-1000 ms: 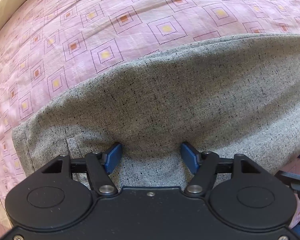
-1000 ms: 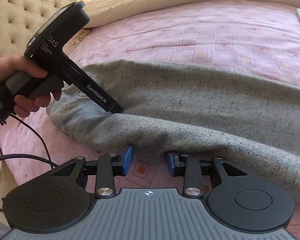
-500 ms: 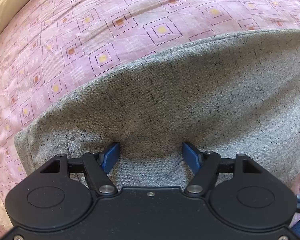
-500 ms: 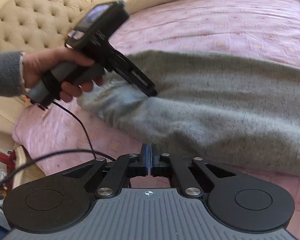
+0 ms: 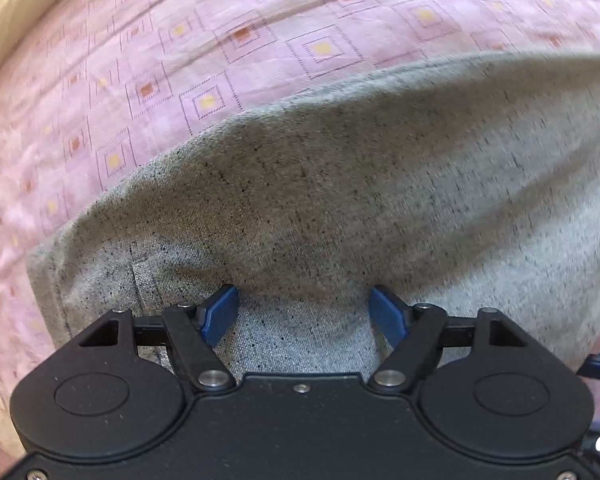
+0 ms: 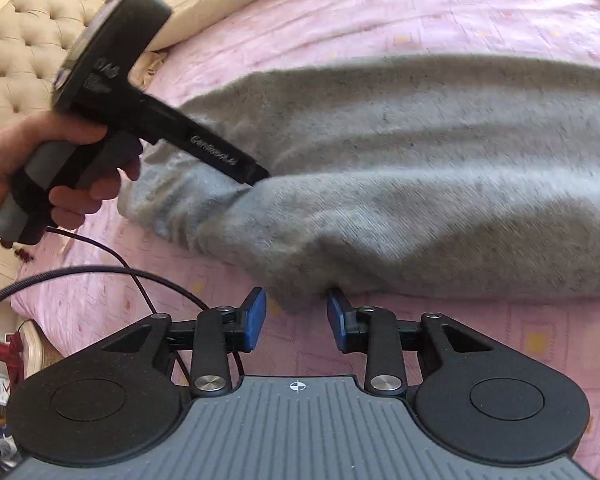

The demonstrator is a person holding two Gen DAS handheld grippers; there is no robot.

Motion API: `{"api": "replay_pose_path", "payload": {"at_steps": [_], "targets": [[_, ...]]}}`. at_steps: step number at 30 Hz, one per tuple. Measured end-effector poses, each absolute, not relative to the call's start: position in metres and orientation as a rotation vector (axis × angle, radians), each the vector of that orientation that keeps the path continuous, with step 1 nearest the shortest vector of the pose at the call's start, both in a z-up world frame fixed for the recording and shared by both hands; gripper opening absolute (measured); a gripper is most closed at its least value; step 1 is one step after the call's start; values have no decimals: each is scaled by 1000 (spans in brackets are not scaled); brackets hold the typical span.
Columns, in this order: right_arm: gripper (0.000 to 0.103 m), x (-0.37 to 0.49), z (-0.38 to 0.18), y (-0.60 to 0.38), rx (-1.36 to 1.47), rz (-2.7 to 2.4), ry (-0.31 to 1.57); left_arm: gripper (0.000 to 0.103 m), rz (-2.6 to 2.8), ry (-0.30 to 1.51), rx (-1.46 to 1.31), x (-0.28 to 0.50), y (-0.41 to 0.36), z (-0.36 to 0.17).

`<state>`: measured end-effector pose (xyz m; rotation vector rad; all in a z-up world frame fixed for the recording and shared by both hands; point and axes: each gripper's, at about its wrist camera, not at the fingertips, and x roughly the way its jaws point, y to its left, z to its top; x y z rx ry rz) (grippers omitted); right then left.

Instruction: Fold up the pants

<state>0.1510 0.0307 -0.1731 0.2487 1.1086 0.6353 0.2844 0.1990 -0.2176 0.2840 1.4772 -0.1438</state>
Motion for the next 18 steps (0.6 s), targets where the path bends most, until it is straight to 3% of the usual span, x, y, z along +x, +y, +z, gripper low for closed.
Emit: {"api": "replay_pose_path", "payload": {"at_steps": [4,13,18], "targets": [[33,150,-156,43,230,613,989,78,-164,1505,305,294,198,-220],[33,120,-182,36,219,498,1175,78,-217,1450,329,278,201,-218],[33,127,-194,43,257,482,1153,68,-248,1409,320,268,208,-204]]}}
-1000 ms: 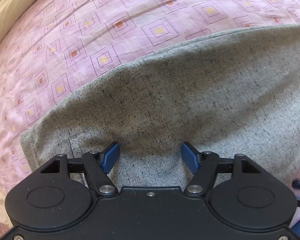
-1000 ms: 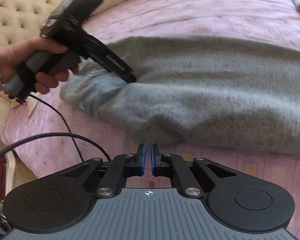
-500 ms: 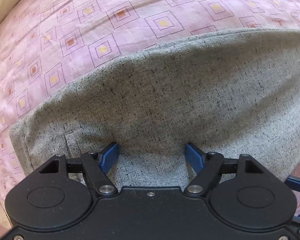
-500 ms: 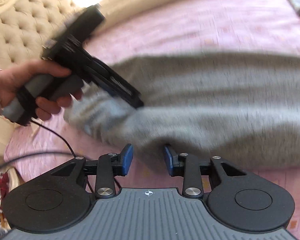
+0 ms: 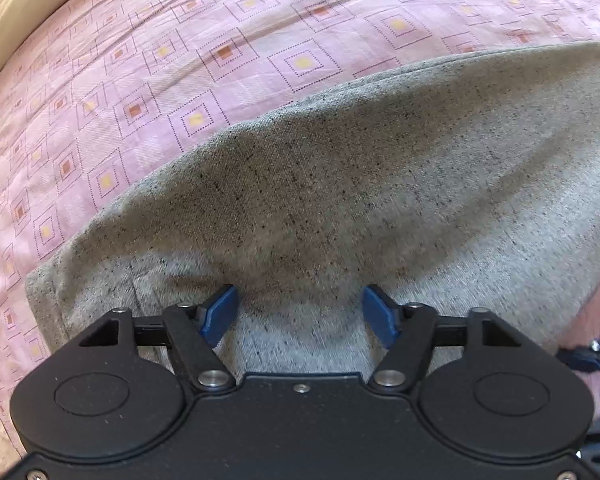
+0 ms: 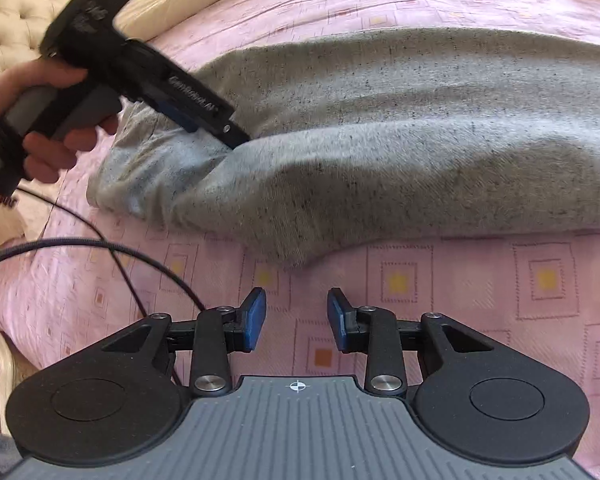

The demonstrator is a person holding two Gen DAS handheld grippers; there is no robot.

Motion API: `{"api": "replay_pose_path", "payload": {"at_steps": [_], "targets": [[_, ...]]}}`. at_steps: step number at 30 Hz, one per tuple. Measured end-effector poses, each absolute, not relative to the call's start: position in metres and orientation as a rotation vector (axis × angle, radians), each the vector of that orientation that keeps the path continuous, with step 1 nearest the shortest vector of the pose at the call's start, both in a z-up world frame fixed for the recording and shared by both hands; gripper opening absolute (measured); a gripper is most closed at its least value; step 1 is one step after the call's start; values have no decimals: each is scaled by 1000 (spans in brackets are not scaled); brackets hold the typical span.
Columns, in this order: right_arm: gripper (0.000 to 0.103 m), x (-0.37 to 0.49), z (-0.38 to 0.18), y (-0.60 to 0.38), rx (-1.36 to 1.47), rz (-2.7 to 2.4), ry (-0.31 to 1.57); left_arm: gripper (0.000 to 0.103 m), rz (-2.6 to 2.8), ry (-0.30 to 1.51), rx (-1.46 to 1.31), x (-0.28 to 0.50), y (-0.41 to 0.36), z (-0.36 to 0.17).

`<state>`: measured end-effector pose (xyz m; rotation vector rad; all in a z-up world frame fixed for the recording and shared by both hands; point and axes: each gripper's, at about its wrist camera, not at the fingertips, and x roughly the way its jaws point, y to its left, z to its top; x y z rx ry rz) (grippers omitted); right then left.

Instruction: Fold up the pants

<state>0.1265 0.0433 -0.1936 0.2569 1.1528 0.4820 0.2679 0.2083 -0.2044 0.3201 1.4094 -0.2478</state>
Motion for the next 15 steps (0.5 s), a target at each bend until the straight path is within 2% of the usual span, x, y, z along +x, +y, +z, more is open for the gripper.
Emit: {"api": "replay_pose_path", "payload": {"at_steps": [8,15], "targets": [[33,130,-155,57,184,477,925,68,-118,1328,269,227,246,-174],[33,149,-172,67,151,475,980,76,-56,1408,202,234,269,-202]]}}
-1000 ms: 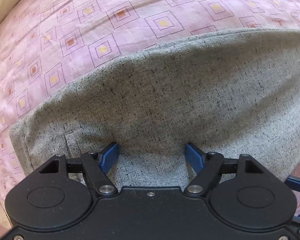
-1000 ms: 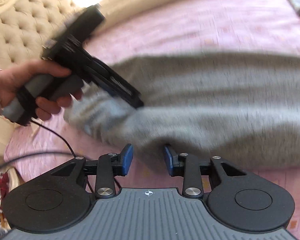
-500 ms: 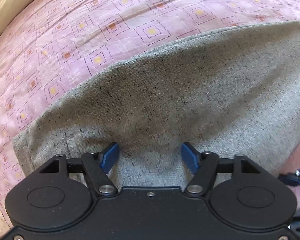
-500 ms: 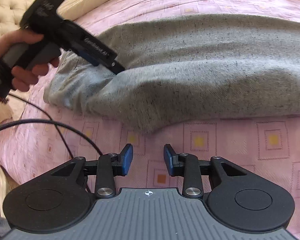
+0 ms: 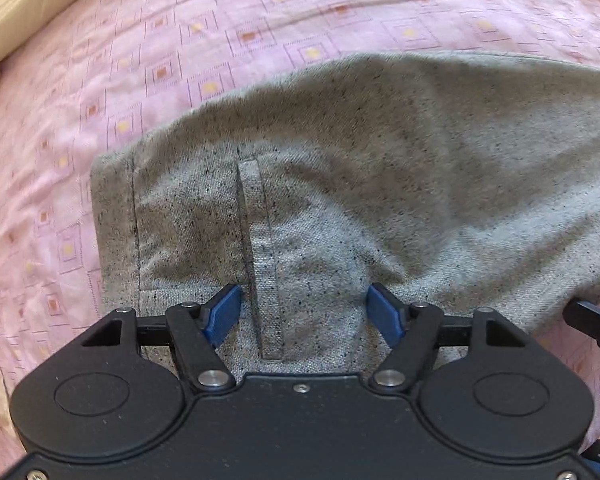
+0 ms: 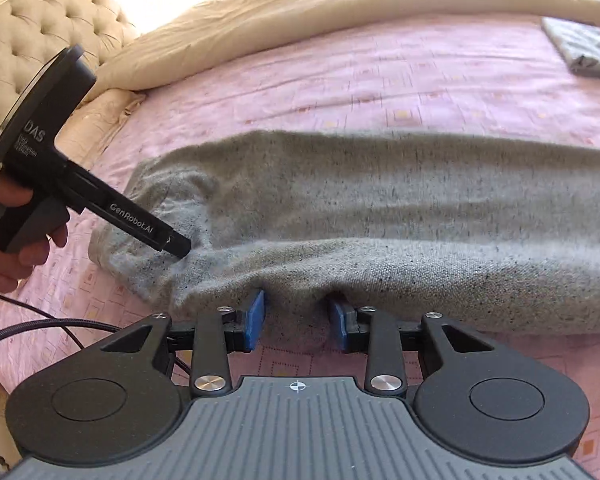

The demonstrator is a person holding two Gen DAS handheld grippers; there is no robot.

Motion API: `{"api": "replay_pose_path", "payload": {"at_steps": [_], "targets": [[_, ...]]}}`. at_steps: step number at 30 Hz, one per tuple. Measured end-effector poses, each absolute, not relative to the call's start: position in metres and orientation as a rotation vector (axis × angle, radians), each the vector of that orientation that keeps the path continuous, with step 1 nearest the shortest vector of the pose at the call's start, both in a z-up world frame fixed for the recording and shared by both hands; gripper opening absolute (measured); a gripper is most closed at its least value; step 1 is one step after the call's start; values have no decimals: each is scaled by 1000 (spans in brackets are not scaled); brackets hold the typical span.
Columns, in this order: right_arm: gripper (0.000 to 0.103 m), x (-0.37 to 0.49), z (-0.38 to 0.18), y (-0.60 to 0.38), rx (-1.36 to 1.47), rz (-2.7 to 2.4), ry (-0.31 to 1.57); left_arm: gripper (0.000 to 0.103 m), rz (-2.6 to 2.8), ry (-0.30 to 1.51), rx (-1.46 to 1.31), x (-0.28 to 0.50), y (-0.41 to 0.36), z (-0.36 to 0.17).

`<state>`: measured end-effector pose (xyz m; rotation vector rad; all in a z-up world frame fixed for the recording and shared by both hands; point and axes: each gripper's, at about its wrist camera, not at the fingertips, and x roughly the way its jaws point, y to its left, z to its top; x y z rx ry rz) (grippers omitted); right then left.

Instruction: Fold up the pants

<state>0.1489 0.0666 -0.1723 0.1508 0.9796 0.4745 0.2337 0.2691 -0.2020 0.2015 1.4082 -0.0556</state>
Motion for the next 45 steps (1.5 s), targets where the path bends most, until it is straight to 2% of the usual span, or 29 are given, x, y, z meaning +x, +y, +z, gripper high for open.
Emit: {"api": "replay_pose_path", "payload": {"at_steps": [2,5,12,15,19,21,26,34,45], "targets": [[33,147,-173,69,117,483,995,78,-51,1409,212,237,268,-204],[5,148,-168,70,127,521,1052,78,-58,1412,240,239,266,-203],[0,122,-122,57,178,653,1081,80,-83,1402,288,238,264,-205],[0,111,-136,68,120,701,1159,81,-79,1400,304,237,262,-204],[5,100,-152,67,71,577,1141,81,-60,1400,301,235,262,-203],[22,105,-168,59,132,509,1181,81,-48,1398,302,233,261,-202],[32,118,-191,55,260,564,1215,81,-22,1398,312,227,256,-200],[32,132,-158,62,286,584,964,72,48,1343,311,205,250,-166],[32,126,-171,80,-28,747,950,73,165,1319,132,136,242,-118]]}}
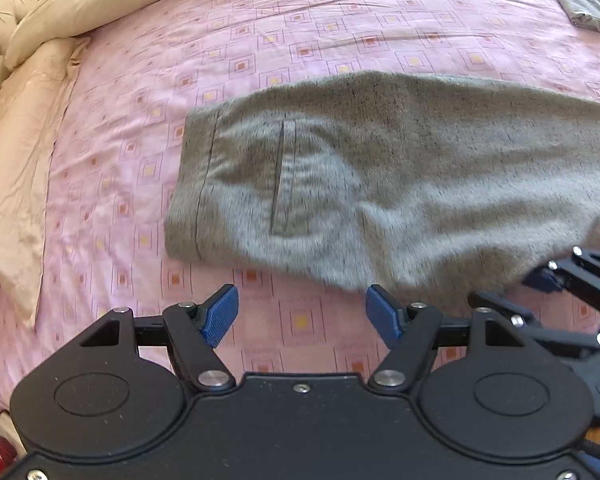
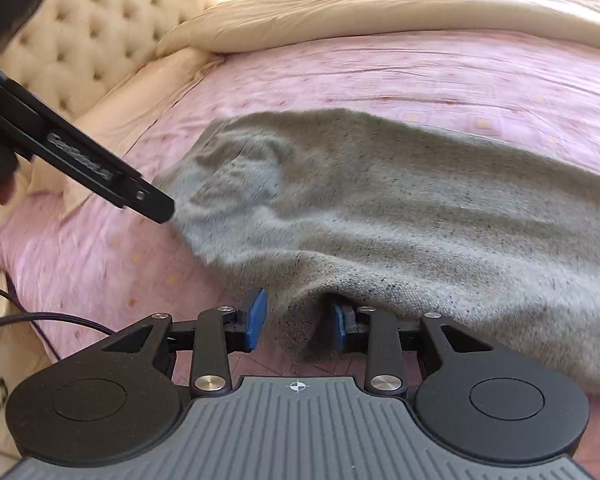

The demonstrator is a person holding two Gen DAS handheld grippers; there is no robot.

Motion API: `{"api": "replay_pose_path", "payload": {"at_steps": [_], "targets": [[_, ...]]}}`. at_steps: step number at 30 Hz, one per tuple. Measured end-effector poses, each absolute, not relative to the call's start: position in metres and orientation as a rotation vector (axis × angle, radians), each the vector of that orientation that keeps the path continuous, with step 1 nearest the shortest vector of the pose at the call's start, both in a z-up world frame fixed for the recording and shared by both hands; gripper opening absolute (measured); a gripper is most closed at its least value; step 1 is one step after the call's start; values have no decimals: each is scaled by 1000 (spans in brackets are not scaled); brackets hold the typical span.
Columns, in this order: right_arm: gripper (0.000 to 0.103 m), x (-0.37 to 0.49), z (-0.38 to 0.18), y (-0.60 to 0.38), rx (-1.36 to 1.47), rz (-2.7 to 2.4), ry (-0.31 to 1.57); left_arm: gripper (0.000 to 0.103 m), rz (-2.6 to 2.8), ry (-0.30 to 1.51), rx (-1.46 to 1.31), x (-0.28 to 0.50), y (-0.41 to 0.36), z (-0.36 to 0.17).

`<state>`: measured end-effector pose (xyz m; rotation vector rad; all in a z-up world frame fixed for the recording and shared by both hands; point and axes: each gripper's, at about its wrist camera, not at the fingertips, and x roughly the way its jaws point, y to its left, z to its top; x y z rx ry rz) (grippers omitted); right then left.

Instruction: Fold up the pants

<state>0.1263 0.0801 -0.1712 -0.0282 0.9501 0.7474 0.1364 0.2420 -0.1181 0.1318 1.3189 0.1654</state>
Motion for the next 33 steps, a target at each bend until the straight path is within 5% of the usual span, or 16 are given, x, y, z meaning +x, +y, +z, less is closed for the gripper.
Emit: {"api": "replay_pose_path", "payload": {"at_steps": [7,10,15,20,33], "targets": [[32,126,-184,86,-58,664,999,73,96,1368,168,112,241,-130],[5,124,-172,92,8,696,1062,73,70,1370,192,107,248,-132],[5,113,-141,92,98,617,1083,72,51,1380,166,110,269,-134],[4,119,-180,108,60,531,1234,73,23,1399,184,117,280,-143],[7,93,-186,107,127,451,1235,72,-109,1344,244,132,264,-147]]}}
